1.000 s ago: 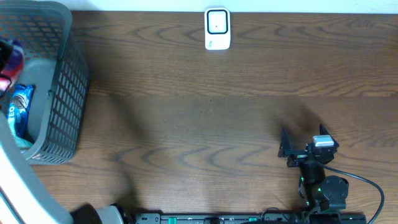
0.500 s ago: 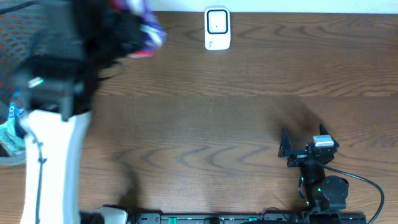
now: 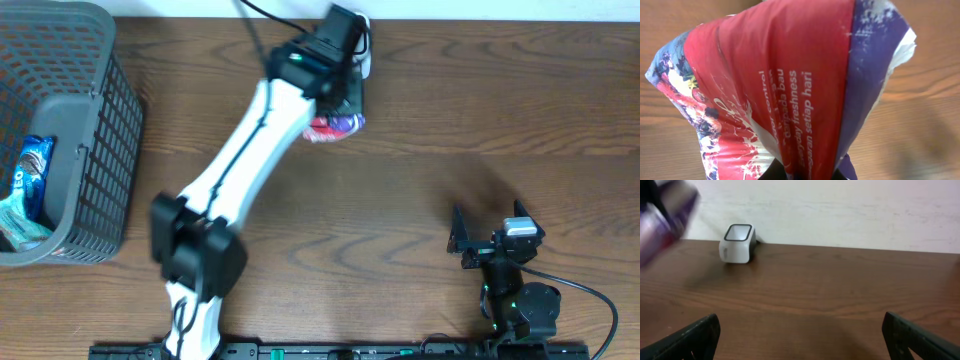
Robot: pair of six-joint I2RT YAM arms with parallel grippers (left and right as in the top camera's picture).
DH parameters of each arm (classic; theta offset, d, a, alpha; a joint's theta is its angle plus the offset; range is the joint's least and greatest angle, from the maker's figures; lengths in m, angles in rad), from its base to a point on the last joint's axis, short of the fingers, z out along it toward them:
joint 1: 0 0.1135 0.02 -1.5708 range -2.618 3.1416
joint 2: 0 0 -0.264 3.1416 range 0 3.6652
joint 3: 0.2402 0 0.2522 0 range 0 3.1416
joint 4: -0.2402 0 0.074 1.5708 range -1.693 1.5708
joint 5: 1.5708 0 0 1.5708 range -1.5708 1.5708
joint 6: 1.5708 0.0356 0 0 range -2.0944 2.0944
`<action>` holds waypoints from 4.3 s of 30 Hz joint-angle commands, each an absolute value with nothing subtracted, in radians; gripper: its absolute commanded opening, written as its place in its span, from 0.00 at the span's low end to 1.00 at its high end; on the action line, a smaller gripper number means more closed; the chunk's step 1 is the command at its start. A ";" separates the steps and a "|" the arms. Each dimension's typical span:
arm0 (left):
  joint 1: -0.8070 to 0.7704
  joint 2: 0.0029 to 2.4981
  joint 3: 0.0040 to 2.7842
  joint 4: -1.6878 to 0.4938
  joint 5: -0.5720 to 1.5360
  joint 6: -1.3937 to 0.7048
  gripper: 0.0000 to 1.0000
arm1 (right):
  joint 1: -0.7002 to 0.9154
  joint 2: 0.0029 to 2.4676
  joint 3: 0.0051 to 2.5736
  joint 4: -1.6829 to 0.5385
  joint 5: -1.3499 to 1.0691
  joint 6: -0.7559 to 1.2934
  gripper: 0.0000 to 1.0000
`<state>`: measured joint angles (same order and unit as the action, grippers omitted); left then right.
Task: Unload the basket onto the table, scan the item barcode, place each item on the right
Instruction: 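Carry the pink package to the scanner and release it beside it, then return the left gripper into the basket and grasp the orange pack, then carry the small orange pack to the scanner and place it on the table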
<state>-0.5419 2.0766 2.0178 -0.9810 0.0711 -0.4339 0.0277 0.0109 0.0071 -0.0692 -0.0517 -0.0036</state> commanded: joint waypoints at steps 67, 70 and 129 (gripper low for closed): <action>0.614 2.104 1.866 -1.491 -0.414 -0.918 0.81 | 0.037 0.005 0.006 -0.073 -0.051 0.011 0.99; 0.625 2.104 1.820 -1.448 -0.413 -0.918 0.81 | 0.037 0.005 0.006 -0.073 -0.051 0.010 0.99; 0.288 1.370 1.848 -0.931 0.146 -0.691 0.07 | 0.037 0.006 0.006 -0.073 -0.051 0.010 0.99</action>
<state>0.4255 1.3846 1.8397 -0.9596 0.0982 -0.7536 0.0277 0.0109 0.0071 -0.0689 -0.0513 -0.0040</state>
